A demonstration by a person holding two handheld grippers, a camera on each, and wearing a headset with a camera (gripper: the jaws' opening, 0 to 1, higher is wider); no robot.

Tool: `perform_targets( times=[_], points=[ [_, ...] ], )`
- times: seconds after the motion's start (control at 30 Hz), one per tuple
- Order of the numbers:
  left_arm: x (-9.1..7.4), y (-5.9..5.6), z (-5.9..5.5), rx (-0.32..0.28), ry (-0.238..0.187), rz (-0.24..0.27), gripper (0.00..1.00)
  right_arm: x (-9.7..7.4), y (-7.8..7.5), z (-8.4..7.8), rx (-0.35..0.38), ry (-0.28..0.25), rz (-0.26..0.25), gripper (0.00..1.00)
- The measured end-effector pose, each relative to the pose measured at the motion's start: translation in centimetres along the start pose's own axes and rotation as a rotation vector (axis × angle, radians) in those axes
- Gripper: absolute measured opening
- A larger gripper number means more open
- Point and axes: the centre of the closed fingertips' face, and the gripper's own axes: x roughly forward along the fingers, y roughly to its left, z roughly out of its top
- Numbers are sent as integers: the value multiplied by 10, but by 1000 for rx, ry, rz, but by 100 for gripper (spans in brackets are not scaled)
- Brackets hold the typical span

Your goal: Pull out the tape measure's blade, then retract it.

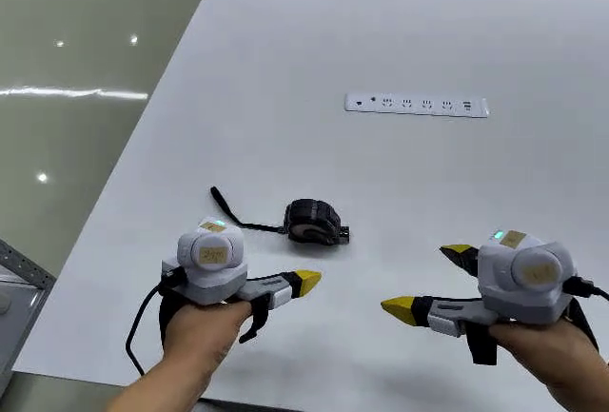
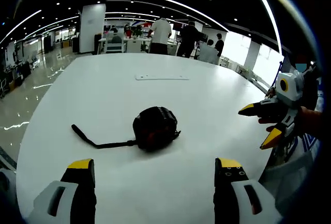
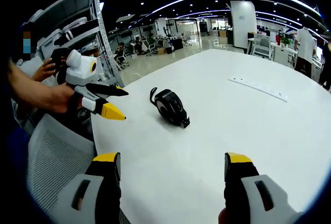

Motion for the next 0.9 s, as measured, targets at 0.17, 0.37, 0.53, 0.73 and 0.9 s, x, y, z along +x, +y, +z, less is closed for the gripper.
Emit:
perform_targets(
  times=[0.17,0.37,0.53,0.73,0.9],
  points=[
    [-13,-3,-1,25,-1,-8,97,-21,-1,-1,18,-11,-28,82],
    [-30,-6,-8,56,6,-18,100,-48,-3,-5,42,-14,-64,87],
    [-47,-4,-13,71,2,-15,100,-68,-4,-13,56,-13,-93,90],
    [-65,3,-16,86,-9,10,100,-86,-3,-23,75,-7,-121,94],
    [-81,9,-18,98,-9,30,100,-97,2,-28,80,-9,-133,97]
  ],
)
